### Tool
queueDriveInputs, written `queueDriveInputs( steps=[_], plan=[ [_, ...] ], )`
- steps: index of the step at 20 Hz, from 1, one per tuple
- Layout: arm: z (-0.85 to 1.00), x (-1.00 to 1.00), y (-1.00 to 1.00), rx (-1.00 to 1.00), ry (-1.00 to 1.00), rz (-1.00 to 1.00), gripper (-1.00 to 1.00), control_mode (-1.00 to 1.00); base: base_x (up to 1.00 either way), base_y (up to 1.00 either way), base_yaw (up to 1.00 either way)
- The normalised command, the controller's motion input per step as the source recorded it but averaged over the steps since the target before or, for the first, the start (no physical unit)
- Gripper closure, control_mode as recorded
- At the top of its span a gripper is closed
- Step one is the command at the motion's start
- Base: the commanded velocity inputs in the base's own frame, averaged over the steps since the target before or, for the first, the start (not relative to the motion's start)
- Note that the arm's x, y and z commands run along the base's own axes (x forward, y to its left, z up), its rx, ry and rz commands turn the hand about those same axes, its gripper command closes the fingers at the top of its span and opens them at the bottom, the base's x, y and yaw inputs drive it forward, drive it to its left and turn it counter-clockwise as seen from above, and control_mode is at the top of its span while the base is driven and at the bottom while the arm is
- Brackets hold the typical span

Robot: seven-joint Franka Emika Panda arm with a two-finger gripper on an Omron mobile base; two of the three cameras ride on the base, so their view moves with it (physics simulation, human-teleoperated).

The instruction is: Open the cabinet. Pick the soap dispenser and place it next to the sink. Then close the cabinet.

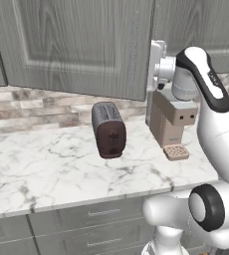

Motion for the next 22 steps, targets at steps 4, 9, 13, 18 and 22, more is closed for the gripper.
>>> queueDriveInputs(
  steps=[4, 9, 13, 18, 22],
  plan=[
    [0.03, -0.51, 0.3, 0.0, -0.09, 0.06, -1.0, -1.0, 0.0, 0.0, 0.0],
    [0.04, -0.58, 0.33, 0.0, -0.07, 0.05, -1.0, -1.0, 0.0, 0.0, 0.0],
    [0.01, -0.61, 0.42, -0.01, -0.08, 0.02, -1.0, -1.0, 0.0, 0.0, 0.0],
    [0.0, -0.61, 0.46, 0.0, -0.09, 0.0, -1.0, -1.0, 0.0, 0.0, 0.0],
    [0.0, -0.55, 0.51, -0.05, -0.03, 0.0, -1.0, -1.0, 0.0, 0.0, 0.0]
  ],
)
